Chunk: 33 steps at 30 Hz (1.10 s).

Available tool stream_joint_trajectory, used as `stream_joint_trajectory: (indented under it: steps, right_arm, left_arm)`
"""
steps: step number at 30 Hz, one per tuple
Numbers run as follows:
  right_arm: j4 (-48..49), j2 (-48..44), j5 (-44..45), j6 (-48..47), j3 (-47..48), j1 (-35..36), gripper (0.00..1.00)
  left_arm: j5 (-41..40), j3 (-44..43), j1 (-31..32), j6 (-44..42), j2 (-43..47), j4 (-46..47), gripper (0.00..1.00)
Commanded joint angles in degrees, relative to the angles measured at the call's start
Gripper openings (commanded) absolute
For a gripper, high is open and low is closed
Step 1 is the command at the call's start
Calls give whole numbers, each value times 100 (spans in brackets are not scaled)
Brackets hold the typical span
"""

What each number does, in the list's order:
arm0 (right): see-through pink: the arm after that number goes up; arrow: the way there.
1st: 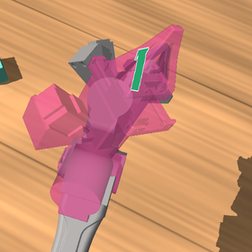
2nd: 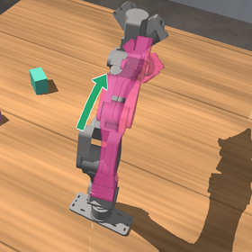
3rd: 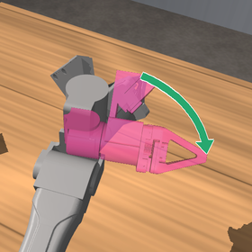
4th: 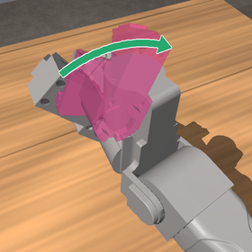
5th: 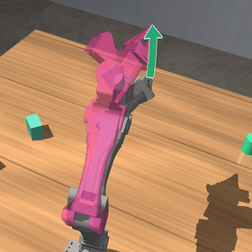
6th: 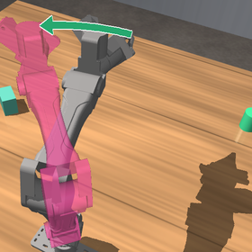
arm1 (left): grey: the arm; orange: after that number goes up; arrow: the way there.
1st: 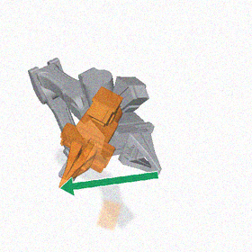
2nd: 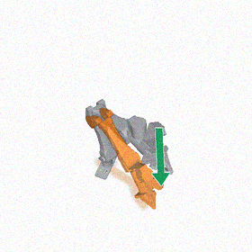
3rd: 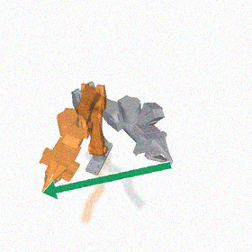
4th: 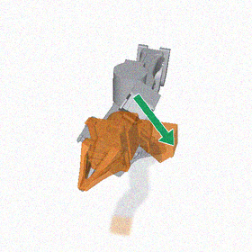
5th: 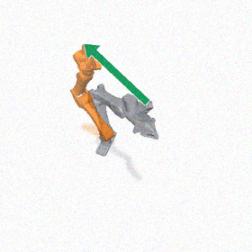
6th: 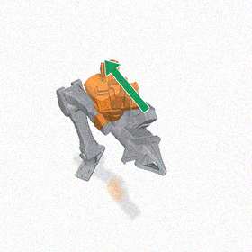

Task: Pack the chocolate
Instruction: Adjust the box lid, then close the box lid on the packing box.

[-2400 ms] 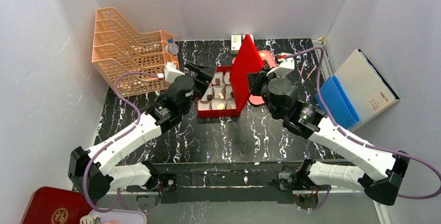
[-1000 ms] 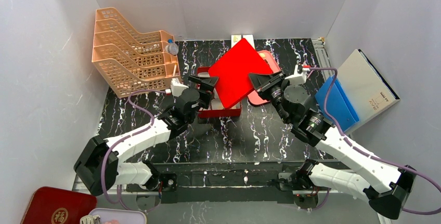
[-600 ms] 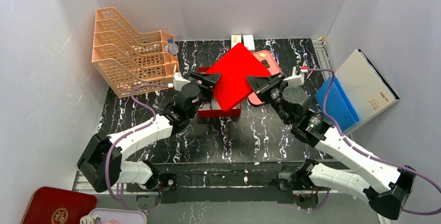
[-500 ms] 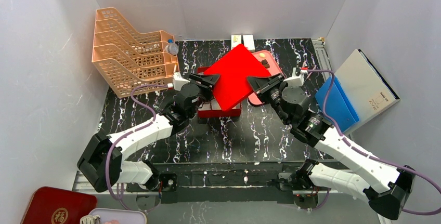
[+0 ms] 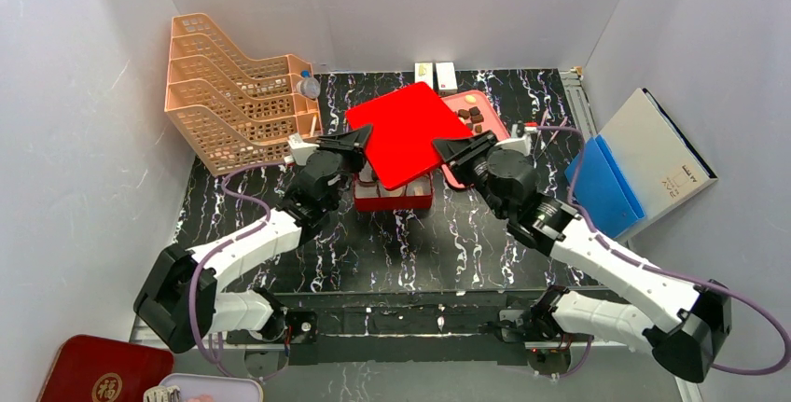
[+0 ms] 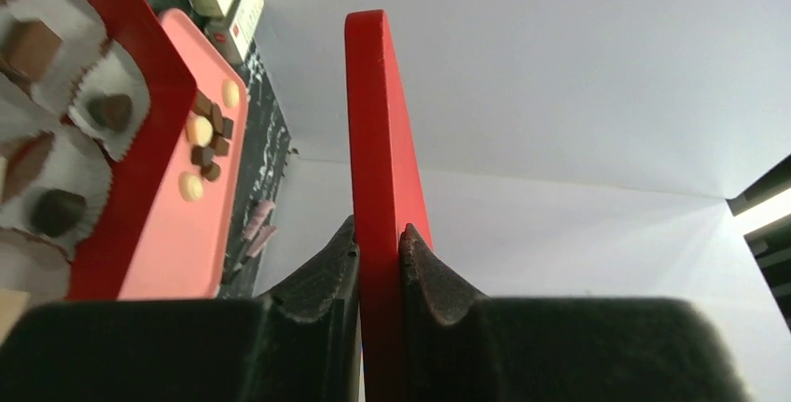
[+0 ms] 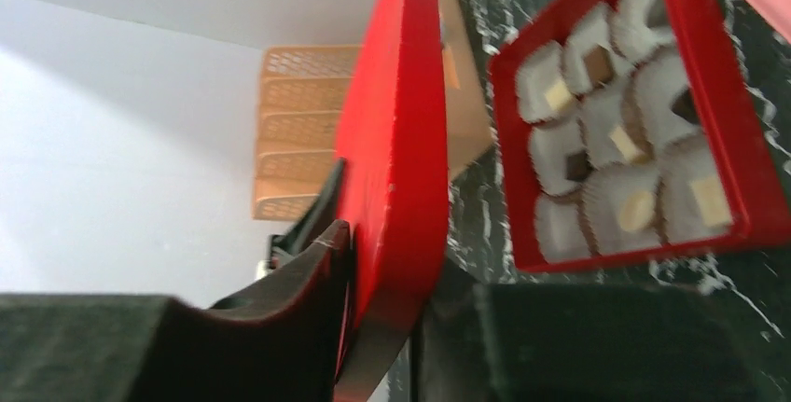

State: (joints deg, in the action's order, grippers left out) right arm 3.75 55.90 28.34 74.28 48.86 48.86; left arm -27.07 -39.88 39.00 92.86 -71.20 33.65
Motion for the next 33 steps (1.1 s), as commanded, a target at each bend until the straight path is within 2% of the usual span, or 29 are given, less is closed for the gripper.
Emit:
stream_joint_trajectory:
  steps: [1,3,7,9,19,33]
  right_arm:
    - [-253,272,-281,-783,-49,70,41]
    - [-337,351,-304,-932,-40,52,54]
    - [-533,489,-534,-1108,-110,-88,70]
    - [-532,532,-642,-1168,-186,-167,73]
    - [-905,549,-887,-1862,-229,-575,76]
    - [-782,877,-1198,-2848,-204,-1124,77]
  left_arm:
    - [567,397,-310,-1000,106,111,0]
    - [829,551,-534,-1095,59,320,0]
    - [1352,750,-909,-1157,-236,1015,0]
    - [1634,683,-1080,-1224,-412,1229,0]
    - [3289,-154,-1893,-1625,-1352,1660,0]
    - [4490,-736,-2319,-1478,-2490,2474,0]
